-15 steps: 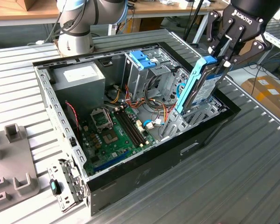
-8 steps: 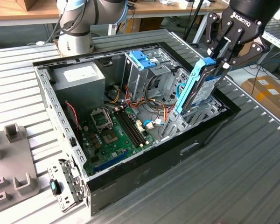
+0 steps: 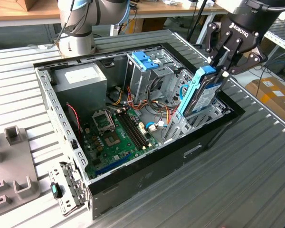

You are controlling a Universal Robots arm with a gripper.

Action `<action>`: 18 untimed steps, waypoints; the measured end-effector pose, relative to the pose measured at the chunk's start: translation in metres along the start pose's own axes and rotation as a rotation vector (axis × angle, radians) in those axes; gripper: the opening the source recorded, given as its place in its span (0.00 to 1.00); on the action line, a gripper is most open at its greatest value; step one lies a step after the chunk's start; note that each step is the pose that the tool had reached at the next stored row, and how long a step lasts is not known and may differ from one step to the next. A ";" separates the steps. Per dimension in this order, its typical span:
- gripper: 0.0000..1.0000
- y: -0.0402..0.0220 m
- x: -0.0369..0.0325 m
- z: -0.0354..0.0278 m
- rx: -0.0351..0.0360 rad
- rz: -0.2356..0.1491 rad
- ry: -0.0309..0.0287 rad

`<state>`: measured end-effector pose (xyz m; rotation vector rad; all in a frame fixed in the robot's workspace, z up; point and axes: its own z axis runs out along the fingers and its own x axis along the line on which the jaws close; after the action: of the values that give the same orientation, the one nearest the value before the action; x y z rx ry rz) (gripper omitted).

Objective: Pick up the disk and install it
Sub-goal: 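Insert the disk into the insertion slot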

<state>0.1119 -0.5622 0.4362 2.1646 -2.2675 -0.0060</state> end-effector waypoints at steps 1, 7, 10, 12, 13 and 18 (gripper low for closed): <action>0.35 0.0000 0.0000 0.0019 0.0000 0.000 0.0000; 0.35 -0.0001 0.0000 0.0194 0.0000 0.000 0.0003; 0.35 -0.0002 -0.0001 0.0292 0.0001 0.000 0.0004; 0.35 -0.0002 0.0000 0.0332 0.0000 0.000 0.0003; 0.35 -0.0003 -0.0001 0.0352 0.0001 0.000 0.0005; 0.35 -0.0003 -0.0001 0.0386 0.0000 0.000 0.0008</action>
<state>0.1119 -0.5622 0.3975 2.1642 -2.2671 -0.0052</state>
